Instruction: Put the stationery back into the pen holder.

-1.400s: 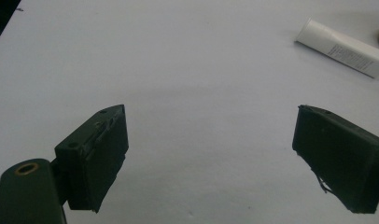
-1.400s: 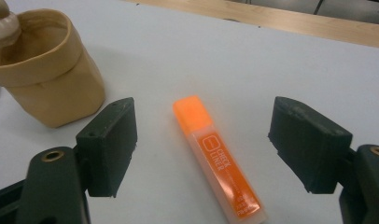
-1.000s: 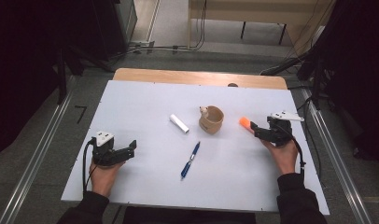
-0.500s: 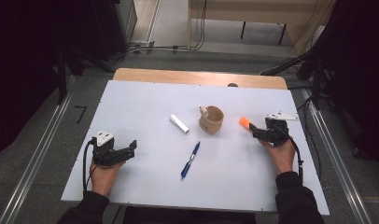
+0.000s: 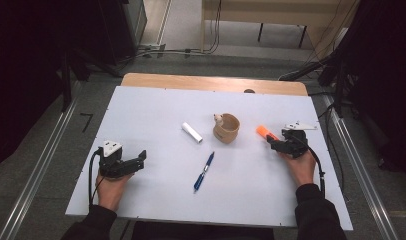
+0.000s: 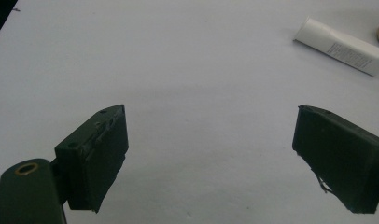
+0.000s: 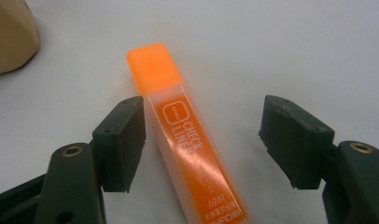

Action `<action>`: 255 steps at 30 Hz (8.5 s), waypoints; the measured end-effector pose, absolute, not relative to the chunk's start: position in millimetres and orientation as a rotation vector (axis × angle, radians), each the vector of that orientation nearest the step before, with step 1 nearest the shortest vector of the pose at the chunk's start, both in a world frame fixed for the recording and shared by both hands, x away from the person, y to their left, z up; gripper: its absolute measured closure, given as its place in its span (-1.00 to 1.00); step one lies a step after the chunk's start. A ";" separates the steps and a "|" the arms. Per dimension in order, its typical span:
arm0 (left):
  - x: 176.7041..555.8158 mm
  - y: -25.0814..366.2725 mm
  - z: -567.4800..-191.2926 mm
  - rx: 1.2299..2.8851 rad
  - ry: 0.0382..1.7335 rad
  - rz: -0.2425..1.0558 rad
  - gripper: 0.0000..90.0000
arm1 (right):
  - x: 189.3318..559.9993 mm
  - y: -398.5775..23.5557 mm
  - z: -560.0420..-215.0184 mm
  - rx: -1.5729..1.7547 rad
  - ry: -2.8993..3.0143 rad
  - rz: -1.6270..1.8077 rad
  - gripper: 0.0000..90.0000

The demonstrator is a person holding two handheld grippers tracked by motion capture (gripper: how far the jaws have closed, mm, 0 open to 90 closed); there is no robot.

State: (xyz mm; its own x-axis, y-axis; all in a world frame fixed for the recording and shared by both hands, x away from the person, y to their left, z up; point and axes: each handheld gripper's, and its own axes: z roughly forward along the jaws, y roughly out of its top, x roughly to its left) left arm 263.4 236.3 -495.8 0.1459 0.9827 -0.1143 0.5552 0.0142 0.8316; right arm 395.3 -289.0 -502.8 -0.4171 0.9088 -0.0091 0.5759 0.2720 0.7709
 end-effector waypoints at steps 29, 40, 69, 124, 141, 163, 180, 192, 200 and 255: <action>263.8 235.1 -496.8 1.655 1.499 0.680 -0.75 | 394.0 -281.6 -505.8 1.245 2.196 0.950 0.33; 262.9 234.5 -495.3 1.655 1.487 0.682 -0.75 | 392.8 -279.8 -505.5 1.260 2.193 0.948 0.39; 261.5 205.7 -479.3 1.666 1.395 0.640 -0.75 | 364.6 -280.9 -471.2 1.189 2.152 1.092 0.40; 289.2 116.0 -459.6 1.684 1.207 0.502 -0.64 | 327.4 -218.9 -441.7 0.949 2.204 1.271 0.40; 295.2 98.7 -456.0 1.703 1.158 0.425 -0.55 | 320.0 -192.5 -442.2 0.853 2.238 1.305 0.40; 310.5 79.9 -466.0 1.637 1.108 0.116 -0.30 | 315.4 -166.4 -453.0 0.765 2.314 1.292 0.40; 318.2 79.8 -467.7 1.529 1.136 -0.052 -0.21 | 306.3 -146.6 -457.9 0.691 2.329 1.310 0.39; 320.7 78.9 -472.6 1.525 1.112 -0.122 0.20 | 303.6 -144.6 -458.4 0.663 2.310 1.314 0.39; 319.8 79.7 -472.8 1.498 1.100 -0.136 0.52 | 301.8 -140.5 -461.9 0.630 2.302 1.253 0.39; 368.2 76.5 -432.0 1.348 1.111 0.113 0.61 | 322.2 -174.7 -472.8 0.988 2.343 1.204 -0.22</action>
